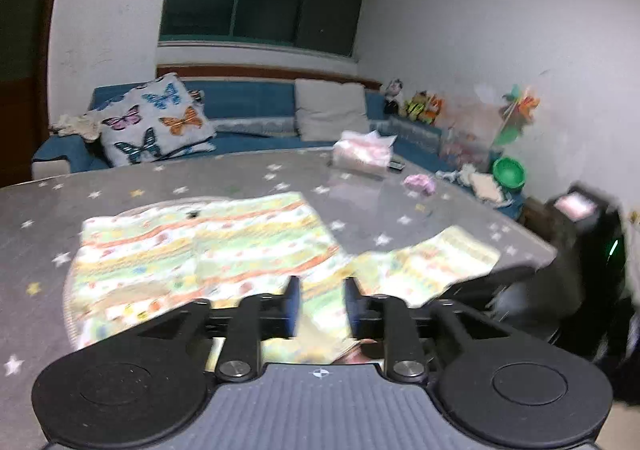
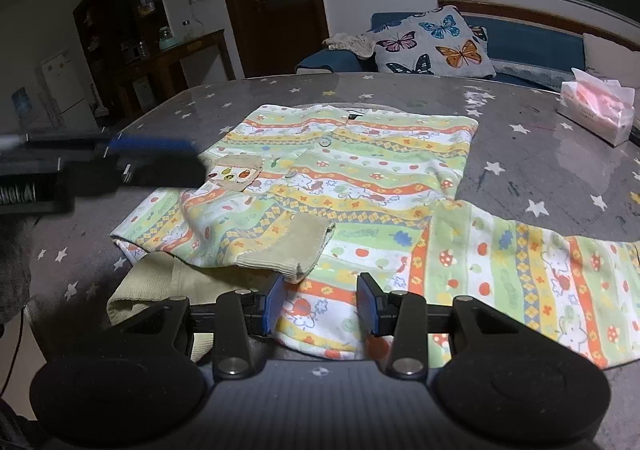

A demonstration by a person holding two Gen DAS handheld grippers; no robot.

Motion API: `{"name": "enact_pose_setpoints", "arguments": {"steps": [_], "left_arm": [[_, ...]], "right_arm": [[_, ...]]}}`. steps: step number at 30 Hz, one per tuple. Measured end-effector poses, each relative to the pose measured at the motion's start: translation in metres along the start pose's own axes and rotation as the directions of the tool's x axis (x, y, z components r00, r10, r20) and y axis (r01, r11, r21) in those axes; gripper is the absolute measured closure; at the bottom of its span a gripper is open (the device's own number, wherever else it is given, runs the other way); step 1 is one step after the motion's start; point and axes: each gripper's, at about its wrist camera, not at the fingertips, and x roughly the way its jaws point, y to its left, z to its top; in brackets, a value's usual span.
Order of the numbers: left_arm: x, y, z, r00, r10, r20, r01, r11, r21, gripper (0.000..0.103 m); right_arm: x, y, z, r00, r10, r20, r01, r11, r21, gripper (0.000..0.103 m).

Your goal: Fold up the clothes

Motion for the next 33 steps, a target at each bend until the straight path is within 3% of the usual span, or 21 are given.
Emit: {"name": "enact_pose_setpoints", "arguments": {"steps": [4,7,11,19,21,23,24,26,33], "left_arm": [[-0.005,0.035,-0.014,0.990,0.137,-0.041,-0.138,0.990,-0.019,0.072],[-0.011,0.063,-0.025,0.965,0.253,-0.076,-0.256,0.966,-0.034,0.072],[-0.016,0.090,-0.037,0.937,0.331,-0.114,-0.340,0.938,-0.072,0.072],[-0.018,0.101,-0.053,0.937,0.308,-0.163,-0.324,0.942,-0.083,0.070],[-0.021,0.103,-0.055,0.937,0.306,-0.168,-0.322,0.943,-0.080,0.068],[-0.021,0.105,-0.058,0.936,0.305,-0.174,-0.322,0.944,-0.076,0.068],[-0.022,0.105,-0.059,0.936,0.305,-0.177,-0.322,0.944,-0.075,0.068],[-0.021,0.106,-0.060,0.935,0.304,-0.180,-0.320,0.945,-0.067,0.067],[-0.023,0.103,-0.061,0.938,0.289,-0.193,-0.298,0.954,-0.021,0.074]], "right_arm": [[-0.001,-0.003,0.007,1.000,0.021,0.016,-0.021,0.999,0.036,0.063],[0.001,-0.006,0.015,0.999,0.040,0.034,-0.042,0.997,0.067,0.064],[0.018,-0.005,0.025,0.999,0.030,0.024,-0.032,0.996,0.078,0.065],[0.062,-0.002,0.032,0.999,0.007,-0.048,-0.004,0.998,0.067,0.067],[0.066,0.000,0.033,0.999,-0.001,-0.051,0.003,0.999,0.054,0.076],[0.069,0.003,0.034,0.998,-0.011,-0.056,0.013,0.999,0.039,0.091],[0.070,0.005,0.034,0.998,-0.024,-0.056,0.026,0.999,0.026,0.093],[0.069,0.010,0.035,0.998,-0.051,-0.048,0.051,0.999,-0.006,0.099],[0.059,0.016,0.045,0.987,-0.156,0.043,0.159,0.985,-0.063,0.100]]}}
